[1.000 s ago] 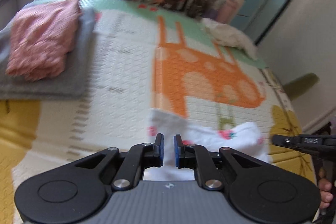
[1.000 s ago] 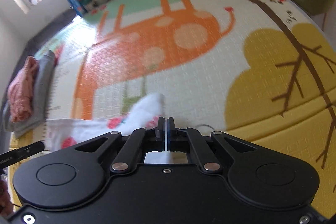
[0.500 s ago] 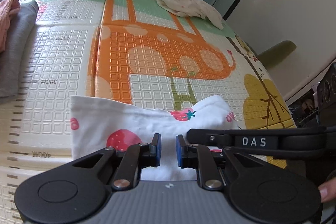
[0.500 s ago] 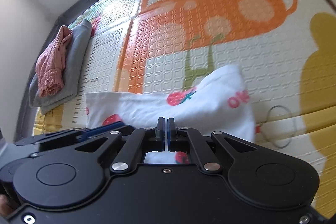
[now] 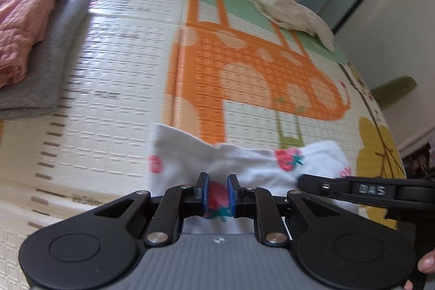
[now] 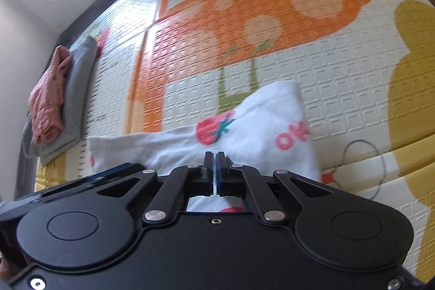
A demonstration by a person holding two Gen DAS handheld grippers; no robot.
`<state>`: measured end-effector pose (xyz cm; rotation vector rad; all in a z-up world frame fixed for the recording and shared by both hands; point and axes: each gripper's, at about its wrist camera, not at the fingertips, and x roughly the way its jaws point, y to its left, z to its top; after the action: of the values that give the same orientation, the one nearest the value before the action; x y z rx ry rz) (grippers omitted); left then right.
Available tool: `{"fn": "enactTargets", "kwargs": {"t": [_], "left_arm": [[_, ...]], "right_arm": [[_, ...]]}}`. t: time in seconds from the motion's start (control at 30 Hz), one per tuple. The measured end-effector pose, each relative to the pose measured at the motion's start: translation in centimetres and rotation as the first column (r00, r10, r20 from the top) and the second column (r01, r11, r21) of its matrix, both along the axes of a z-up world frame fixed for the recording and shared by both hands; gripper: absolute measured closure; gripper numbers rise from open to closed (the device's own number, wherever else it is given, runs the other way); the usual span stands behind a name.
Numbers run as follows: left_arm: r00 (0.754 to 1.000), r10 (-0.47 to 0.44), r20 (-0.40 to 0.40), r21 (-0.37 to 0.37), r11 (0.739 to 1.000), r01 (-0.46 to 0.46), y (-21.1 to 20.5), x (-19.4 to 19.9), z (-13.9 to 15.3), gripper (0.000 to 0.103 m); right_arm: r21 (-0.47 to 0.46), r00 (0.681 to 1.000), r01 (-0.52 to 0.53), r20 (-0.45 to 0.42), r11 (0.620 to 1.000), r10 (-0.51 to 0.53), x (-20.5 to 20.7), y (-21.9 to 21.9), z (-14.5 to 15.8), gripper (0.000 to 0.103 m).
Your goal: Fold clothes
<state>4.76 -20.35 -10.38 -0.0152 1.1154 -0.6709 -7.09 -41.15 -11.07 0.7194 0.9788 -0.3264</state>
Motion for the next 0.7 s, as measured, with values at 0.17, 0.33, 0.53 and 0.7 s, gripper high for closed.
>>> {"fn": "enactTargets", "kwargs": {"t": [0.17, 0.33, 0.53, 0.7], "left_arm": [[0.998, 0.058, -0.015, -0.003, 0.998, -0.058, 1.4, 1.3, -0.3, 0.090], [0.995, 0.104, -0.008, -0.003, 0.995, -0.104, 2.2, 2.0, -0.2, 0.090], [0.983, 0.178, 0.036, 0.020, 0.984, -0.179, 3.1, 2.3, 0.5, 0.090], [0.980, 0.188, 0.065, 0.003, 0.982, -0.189, 3.9, 2.0, 2.1, 0.089]], "right_arm": [[-0.004, 1.000, 0.024, 0.000, 1.000, -0.024, -0.3, -1.0, -0.1, 0.103], [-0.009, 0.999, 0.044, 0.004, 0.999, -0.044, -0.6, -1.8, 0.0, 0.103], [-0.028, 0.995, 0.102, 0.015, 0.994, -0.101, -1.3, -3.2, 0.8, 0.103], [-0.079, 0.992, 0.121, 0.046, 0.989, -0.118, -2.3, -3.6, 2.9, 0.101]]}}
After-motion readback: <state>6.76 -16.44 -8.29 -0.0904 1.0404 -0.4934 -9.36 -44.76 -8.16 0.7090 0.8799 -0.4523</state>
